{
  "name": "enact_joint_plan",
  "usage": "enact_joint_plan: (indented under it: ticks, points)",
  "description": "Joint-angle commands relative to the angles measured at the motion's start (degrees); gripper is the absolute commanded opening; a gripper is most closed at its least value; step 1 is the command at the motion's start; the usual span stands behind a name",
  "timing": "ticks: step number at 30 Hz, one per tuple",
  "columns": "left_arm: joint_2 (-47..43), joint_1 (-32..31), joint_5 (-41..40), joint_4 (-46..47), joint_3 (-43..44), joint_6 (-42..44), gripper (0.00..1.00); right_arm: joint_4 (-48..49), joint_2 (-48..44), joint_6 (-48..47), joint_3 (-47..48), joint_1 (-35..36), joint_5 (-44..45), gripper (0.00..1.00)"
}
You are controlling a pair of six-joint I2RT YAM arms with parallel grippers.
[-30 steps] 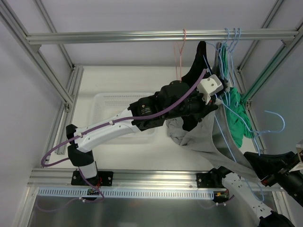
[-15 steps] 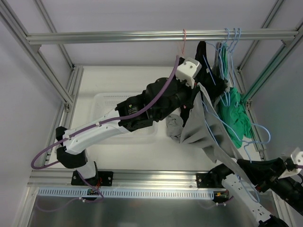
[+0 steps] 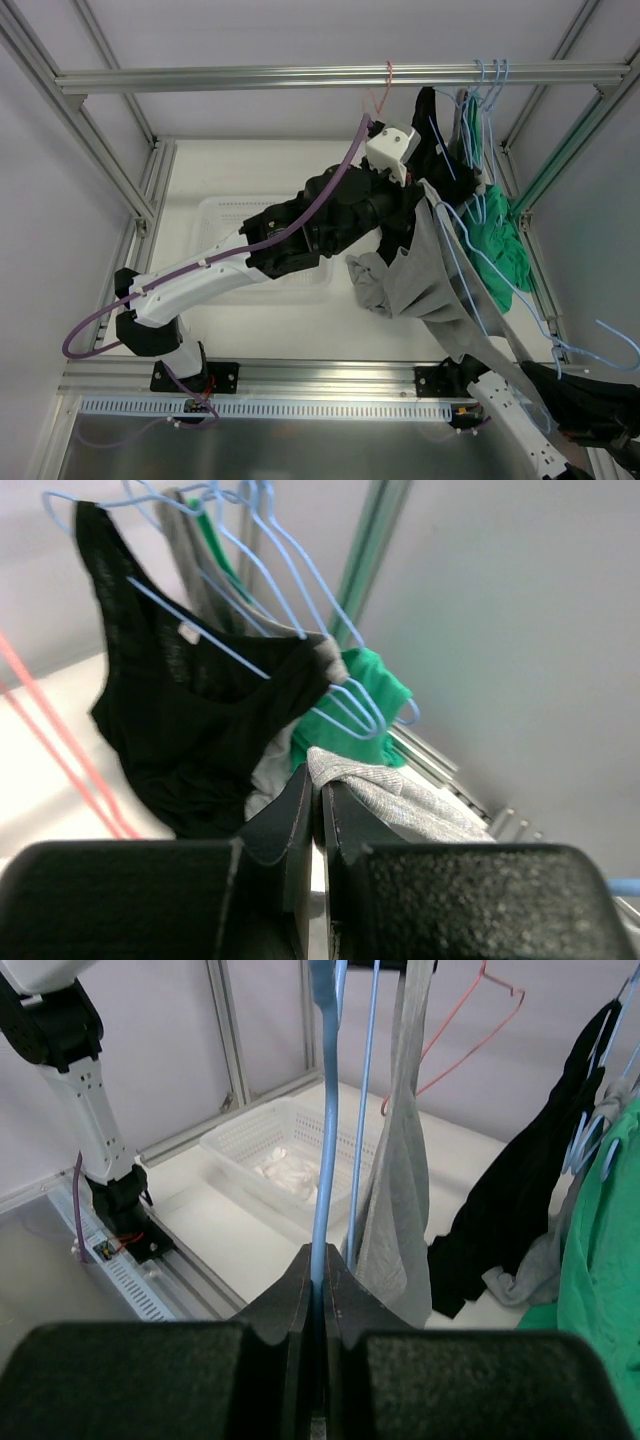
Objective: Remove the tank top from the hanger
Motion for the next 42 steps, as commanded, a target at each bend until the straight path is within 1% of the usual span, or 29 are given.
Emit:
enact_joint_plan:
  ticks: [1, 2, 3, 5, 6, 7, 8, 9, 11, 12, 13, 15, 16, 17, 19, 20, 21, 23, 25, 27, 28, 30, 31, 34, 35, 36, 37, 39, 42]
  points:
    - [-1.0, 0.2, 5.0, 2.3, 0.5, -3.8, 0.0, 11.9, -3.2, 2.1, -5.2, 0.4, -0.6, 0.0]
    - [-0.9, 0.1, 9.6, 2.3, 0.2, -4.5, 0.0, 14.6, -3.8, 3.2, -6.9, 0.4, 1.9, 0.0]
    - [-1.1, 0.0, 12.3, 2.4, -1.3, -5.3, 0.0, 20.3, -4.3, 4.5, -8.7, 0.4, 3.2, 0.0]
    - [-1.9, -0.2, 16.9, 3.3, -3.6, -7.4, 0.0, 27.4, -6.5, 7.2, -16.1, 0.4, 5.6, 0.0]
    - [-2.1, -1.1, 20.1, 4.2, -6.6, -7.8, 0.0, 34.7, -7.2, 8.2, -18.9, 0.3, 6.3, 0.0]
    - [-2.6, -1.9, 21.3, 5.7, -8.6, -7.3, 0.0, 38.0, -7.7, 9.1, -21.5, 0.3, 6.7, 0.0]
    - [-3.6, -2.9, 22.6, 10.1, -11.0, -6.6, 0.0, 41.4, -8.2, 10.7, -25.9, 0.1, 7.0, 0.0]
    - [-4.1, -5.4, 24.0, 12.4, -15.1, -5.8, 0.0, 47.4, -8.1, 11.3, -27.8, -0.3, 6.9, 0.0]
    - [-4.4, -8.2, 24.5, 16.4, -18.7, -2.1, 0.0, 52.7, -7.1, 12.8, -31.8, -0.8, 7.6, 0.0]
    - [-4.2, -9.6, 24.4, 16.6, -19.3, -0.8, 0.0, 57.4, -6.5, 13.8, -32.8, -1.3, 7.9, 0.0]
    - [-3.5, -11.8, 24.0, 16.6, -19.9, 0.8, 0.0, 59.5, -5.9, 14.1, -33.6, -1.4, 8.4, 0.0]
    - [-3.0, -13.2, 22.8, 18.0, -22.5, 1.2, 0.0, 65.3, -4.0, 14.7, -35.4, -1.5, 10.3, 0.0]
    - [-2.7, -13.9, 19.8, 18.0, -23.5, 0.6, 0.0, 65.7, -3.3, 14.6, -35.4, -1.5, 11.8, 0.0]
    - [-2.6, -14.1, 16.1, 18.0, -25.9, 0.0, 0.0, 65.2, -2.3, 14.4, -34.8, -1.5, 15.1, 0.0]
    - [-2.7, -14.2, 8.3, 17.8, -29.7, -2.0, 0.0, 55.9, 1.6, 12.7, -28.5, -1.5, 17.1, 0.0]
    - [-3.5, -14.2, 0.9, 17.8, -32.0, -3.0, 0.0, 51.5, 3.1, 12.6, -25.8, -1.6, 20.7, 0.0]
    - [-4.0, -14.2, -1.3, 17.7, -36.3, -4.0, 0.0, 44.7, 5.2, 12.6, -21.7, -1.5, 21.5, 0.0]
    - [-4.8, -14.1, -2.3, 17.7, -41.7, -6.2, 0.0, 41.2, 5.9, 11.2, -20.4, -1.5, 20.4, 0.0]
    - [-4.2, -14.1, -2.0, 17.7, -44.3, -8.4, 0.0, 40.1, 5.7, 11.9, -21.3, -1.6, 19.5, 0.0]
    - [-4.0, -14.1, -3.7, 17.5, -47.3, -10.9, 0.0, 33.6, 7.0, 11.5, -19.9, -1.5, 17.7, 0.0]
    - [-4.4, -14.1, -4.9, 17.3, -48.3, -12.1, 0.0, 30.1, 9.6, 11.9, -16.6, -1.5, 17.6, 0.0]
    - [-5.5, -14.1, -8.4, 17.1, -51.4, -15.5, 0.0, 21.6, 11.6, 13.4, -14.3, -1.5, 16.4, 0.0]
    - [-6.8, -14.0, -9.3, 17.1, -52.4, -16.4, 0.02, 20.1, 11.9, 13.7, -14.2, -1.5, 15.5, 0.0]
    - [-8.9, -13.2, -9.4, 15.3, -54.9, -18.0, 0.26, 17.8, 10.9, 15.2, -16.6, -1.6, 19.3, 0.0]
    - [-9.2, -13.0, -9.3, 15.1, -55.4, -18.0, 0.33, 17.0, 11.1, 15.0, -17.2, -1.6, 19.5, 0.0]
    - [-9.9, -12.8, -9.4, 14.4, -55.3, -17.9, 0.61, 16.9, 11.7, 14.6, -17.5, -1.7, 19.1, 0.0]
    - [-10.4, -12.8, -9.7, 13.7, -55.2, -17.8, 0.73, 17.0, 12.5, 14.0, -17.6, -1.6, 17.9, 0.0]
    - [-11.4, -12.7, -10.9, 11.0, -54.3, -18.0, 0.99, 16.9, 17.4, 12.2, -17.2, -1.7, 17.7, 0.0]
    - [-14.7, -12.7, -14.2, 7.3, -52.6, -18.2, 0.99, 17.9, 24.2, 8.4, -15.5, -1.6, 19.7, 0.0]
